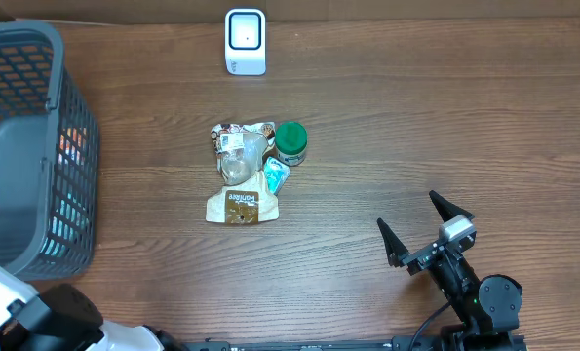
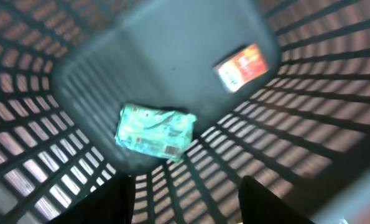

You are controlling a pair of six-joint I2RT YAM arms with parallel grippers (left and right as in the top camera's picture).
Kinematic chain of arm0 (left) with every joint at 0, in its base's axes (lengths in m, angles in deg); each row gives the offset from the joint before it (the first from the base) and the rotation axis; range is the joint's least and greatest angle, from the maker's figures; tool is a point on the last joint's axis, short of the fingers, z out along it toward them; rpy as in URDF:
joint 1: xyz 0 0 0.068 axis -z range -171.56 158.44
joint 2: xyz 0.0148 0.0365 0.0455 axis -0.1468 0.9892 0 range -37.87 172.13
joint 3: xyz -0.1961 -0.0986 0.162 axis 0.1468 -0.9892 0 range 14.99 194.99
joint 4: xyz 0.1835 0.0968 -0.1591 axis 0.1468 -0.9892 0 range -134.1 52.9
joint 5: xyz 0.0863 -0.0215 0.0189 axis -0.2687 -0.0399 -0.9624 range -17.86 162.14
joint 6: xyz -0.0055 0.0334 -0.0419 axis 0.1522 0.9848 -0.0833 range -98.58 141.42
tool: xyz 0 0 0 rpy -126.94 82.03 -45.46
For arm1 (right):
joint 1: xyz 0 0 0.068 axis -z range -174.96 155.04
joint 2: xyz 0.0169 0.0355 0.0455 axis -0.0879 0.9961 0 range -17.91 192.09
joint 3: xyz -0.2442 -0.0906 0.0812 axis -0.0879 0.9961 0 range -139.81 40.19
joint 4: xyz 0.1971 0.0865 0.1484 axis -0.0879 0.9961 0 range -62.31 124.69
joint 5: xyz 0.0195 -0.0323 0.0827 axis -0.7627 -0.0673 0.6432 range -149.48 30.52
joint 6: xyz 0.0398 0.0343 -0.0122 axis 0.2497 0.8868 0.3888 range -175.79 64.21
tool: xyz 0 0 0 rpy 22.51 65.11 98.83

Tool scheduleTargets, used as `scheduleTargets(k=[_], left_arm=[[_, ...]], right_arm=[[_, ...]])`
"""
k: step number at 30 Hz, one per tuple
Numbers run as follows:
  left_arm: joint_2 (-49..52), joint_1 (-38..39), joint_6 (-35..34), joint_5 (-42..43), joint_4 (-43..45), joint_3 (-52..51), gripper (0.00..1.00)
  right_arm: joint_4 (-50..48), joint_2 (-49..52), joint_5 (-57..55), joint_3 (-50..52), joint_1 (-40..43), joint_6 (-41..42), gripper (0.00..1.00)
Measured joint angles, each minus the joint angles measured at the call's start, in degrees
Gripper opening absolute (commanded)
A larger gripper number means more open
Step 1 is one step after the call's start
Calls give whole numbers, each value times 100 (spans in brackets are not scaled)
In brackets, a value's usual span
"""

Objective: Scan the item barcode
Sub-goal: 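Return the left gripper into the basket toward the green package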

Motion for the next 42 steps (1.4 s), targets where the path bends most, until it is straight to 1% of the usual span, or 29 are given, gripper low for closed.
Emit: scheduleTargets(k=[8,12,18,21,22,24,29,31,34,42], left_arm=[[35,-138,105,70,1001,-1902,54],[33,-140,131,42,1823,-2750,54],[33,-140,365,31,2966,-3912,56],[33,-138,503,72,3464,-4358,58],[33,-138,588,116,3659,-4518,62],[33,-136,715,188,3895,-4730,67],[33,-42,1106,319,4360,-5058,84],[33,7,1211,337,4450,-5088,86],[33,52,1401,332,4636,-5099,86],[129,76,1694,195,4664,-5123,83]], right_arm=[[-2,0,0,0,0,-2,100],[0,0,0,0,0,0,100],[0,0,0,0,0,-2,100],[-2,0,2,0,0,-2,100],[2,0,0,0,0,-7,100],[2,0,0,0,0,0,100],[-2,0,0,0,0,-2,100],[-2,0,0,0,0,0,100],[4,0,0,0,0,0,100],[0,0,0,0,0,-2,100]])
